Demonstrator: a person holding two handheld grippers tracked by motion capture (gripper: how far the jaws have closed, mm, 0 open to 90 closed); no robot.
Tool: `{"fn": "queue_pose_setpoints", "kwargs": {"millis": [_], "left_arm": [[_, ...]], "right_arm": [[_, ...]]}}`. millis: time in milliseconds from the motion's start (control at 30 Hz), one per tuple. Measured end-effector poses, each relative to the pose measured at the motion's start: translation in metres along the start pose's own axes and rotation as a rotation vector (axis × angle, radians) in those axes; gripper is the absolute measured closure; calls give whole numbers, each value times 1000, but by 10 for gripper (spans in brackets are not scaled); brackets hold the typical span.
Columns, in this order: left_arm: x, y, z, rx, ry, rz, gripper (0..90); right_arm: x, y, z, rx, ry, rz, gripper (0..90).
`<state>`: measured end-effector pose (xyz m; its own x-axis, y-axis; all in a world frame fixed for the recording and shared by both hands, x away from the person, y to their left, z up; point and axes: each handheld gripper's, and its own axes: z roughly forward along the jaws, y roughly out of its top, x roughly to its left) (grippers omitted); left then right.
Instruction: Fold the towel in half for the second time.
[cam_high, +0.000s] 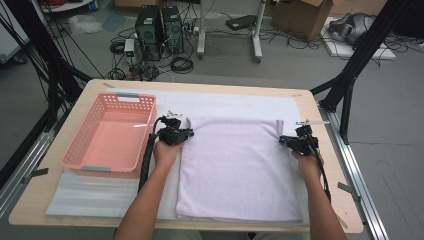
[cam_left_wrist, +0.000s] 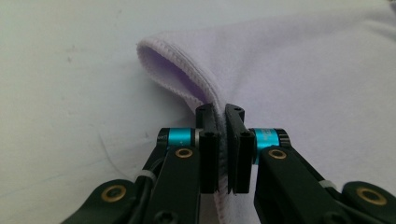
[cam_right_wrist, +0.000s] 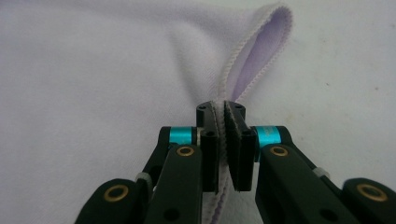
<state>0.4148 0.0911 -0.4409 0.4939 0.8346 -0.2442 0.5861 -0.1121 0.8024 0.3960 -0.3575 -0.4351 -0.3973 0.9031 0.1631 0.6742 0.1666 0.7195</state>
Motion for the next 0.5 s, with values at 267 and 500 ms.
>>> {"fn": "queue_pose_setpoints", "kwargs": {"millis": [267, 500], "left_arm": [[-11, 6, -27, -29, -39, 9, 848], [-23, 2, -53, -63, -69, 61, 848]], "right_arm": [[4, -5, -33, -54, 50, -26, 845], [12, -17, -59, -110, 94, -38, 844]]}}
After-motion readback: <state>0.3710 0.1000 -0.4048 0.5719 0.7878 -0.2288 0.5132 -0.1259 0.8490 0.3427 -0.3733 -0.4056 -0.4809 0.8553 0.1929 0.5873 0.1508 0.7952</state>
